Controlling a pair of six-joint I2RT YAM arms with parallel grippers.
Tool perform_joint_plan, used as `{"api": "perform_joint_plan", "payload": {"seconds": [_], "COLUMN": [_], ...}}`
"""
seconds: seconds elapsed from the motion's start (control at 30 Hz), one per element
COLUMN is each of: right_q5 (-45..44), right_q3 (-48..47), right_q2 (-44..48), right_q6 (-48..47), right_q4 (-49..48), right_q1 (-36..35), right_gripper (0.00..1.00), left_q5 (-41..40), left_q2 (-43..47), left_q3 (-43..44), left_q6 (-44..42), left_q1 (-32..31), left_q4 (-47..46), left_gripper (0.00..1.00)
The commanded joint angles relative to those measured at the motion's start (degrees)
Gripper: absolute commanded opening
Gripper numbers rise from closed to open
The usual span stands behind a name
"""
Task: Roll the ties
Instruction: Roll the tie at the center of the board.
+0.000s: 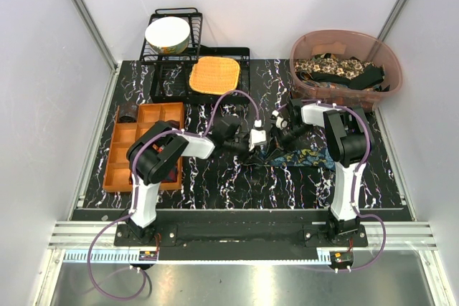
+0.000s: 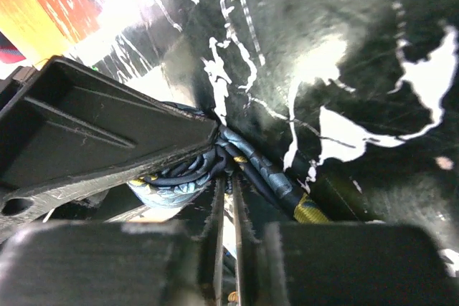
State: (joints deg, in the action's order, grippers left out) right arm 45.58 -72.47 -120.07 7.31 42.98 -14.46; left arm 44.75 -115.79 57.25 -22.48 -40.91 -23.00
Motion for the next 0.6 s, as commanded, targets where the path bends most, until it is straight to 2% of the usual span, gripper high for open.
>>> {"api": "perform_joint_plan", "payload": {"seconds": [0.0, 0.03, 0.07, 0.1, 0.27, 0.4, 0.47, 0.57], "right_q5": [-1.22, -0.15, 0.55, 1.78, 8.71, 11.72, 11.9, 8.83], "right_q3": [-1.09, -1.45, -1.45, -1.54, 0.74, 2.15, 2.24, 2.5], "right_q2": [2.73, 3.61, 5.18, 5.81, 7.66, 6.52, 6.34, 6.16], "right_q6": [-4.67, -4.94, -4.94, -5.2, -3.1, 1.55, 2.27, 1.57], "right_q4": [1.84, 2.19, 2.28, 2.37, -1.31, -6.14, -7.91, -7.48], "right_q1": [1.53, 2.06, 2.5, 2.85, 2.86, 1.63, 0.66, -0.04], "right_gripper": [0.21, 0.26, 0.38, 0.43, 0.55, 0.55, 0.52, 0.41], "left_q5": [-8.63, -8.98, -10.37, -10.82, -15.03, -16.71, -16.89, -16.98], "left_q2": [0.12, -0.05, -0.31, -0.49, -0.67, -1.55, -1.9, -2.25], "left_q3": [2.23, 3.03, 3.91, 5.57, 8.39, 10.59, 11.3, 11.83], "left_q6": [-6.6, -8.09, -8.63, -9.33, -9.42, -8.46, -7.85, -7.84], "left_q1": [-0.23, -0.23, -0.49, -0.67, -2.24, -3.48, -3.74, -3.83], "left_q4": [21.11, 22.81, 25.87, 29.91, 35.38, 37.33, 37.68, 38.12], "left_gripper": [0.19, 0.19, 0.19, 0.19, 0.24, 0.25, 0.25, 0.25]}}
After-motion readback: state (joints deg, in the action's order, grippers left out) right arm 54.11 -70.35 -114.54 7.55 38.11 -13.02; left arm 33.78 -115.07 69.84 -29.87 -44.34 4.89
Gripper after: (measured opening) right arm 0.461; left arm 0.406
